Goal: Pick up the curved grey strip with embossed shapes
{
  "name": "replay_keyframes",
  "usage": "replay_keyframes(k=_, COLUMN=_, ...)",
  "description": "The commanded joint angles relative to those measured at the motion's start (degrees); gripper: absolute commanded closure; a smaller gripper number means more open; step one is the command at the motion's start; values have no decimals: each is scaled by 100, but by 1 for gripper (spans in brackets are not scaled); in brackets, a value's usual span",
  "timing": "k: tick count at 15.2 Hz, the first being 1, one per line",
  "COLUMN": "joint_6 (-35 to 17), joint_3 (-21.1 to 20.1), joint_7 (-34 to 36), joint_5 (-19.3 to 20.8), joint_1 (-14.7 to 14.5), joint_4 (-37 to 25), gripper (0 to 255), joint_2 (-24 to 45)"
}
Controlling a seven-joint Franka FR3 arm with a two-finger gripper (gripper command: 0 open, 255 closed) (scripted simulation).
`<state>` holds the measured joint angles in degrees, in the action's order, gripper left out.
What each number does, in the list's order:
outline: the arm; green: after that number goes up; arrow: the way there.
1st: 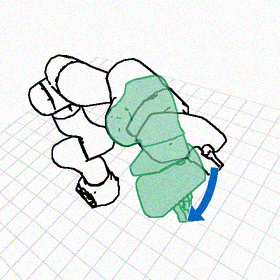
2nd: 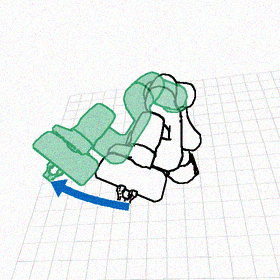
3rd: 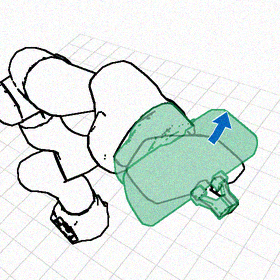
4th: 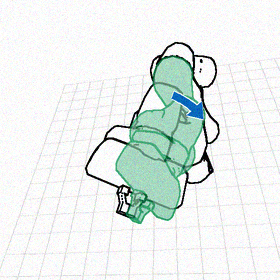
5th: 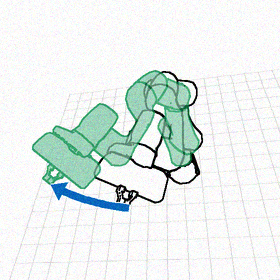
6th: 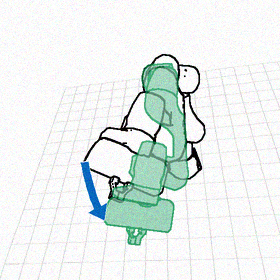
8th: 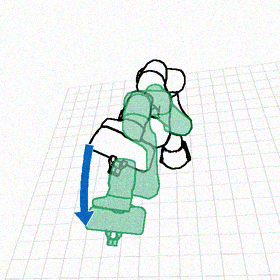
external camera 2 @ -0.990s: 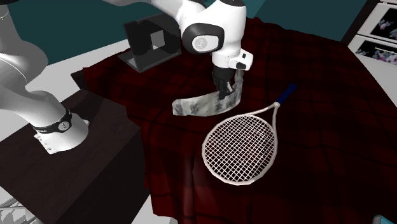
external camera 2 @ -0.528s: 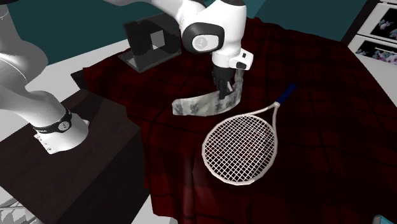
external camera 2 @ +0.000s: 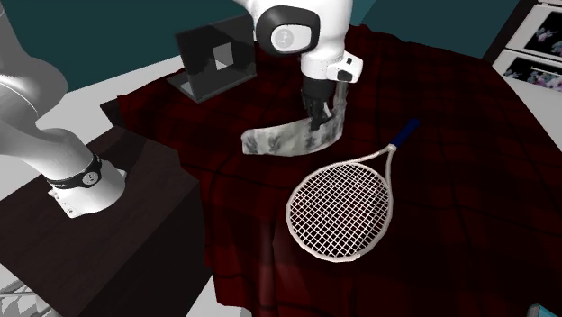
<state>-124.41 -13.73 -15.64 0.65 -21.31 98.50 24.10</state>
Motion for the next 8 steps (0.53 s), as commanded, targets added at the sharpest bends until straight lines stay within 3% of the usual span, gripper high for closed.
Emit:
replay_keyframes(k=1, joint_6=143, joint_3=-7, joint_7=-3, joint_5=-13, joint_1=5, joint_4=-93, gripper=255, joint_2=-56)
replay_keyframes(k=8, joint_6=479, joint_3=-24, joint_7=-1, joint_5=-45, joint_1=16, joint_4=-285, gripper=255, joint_2=-204)
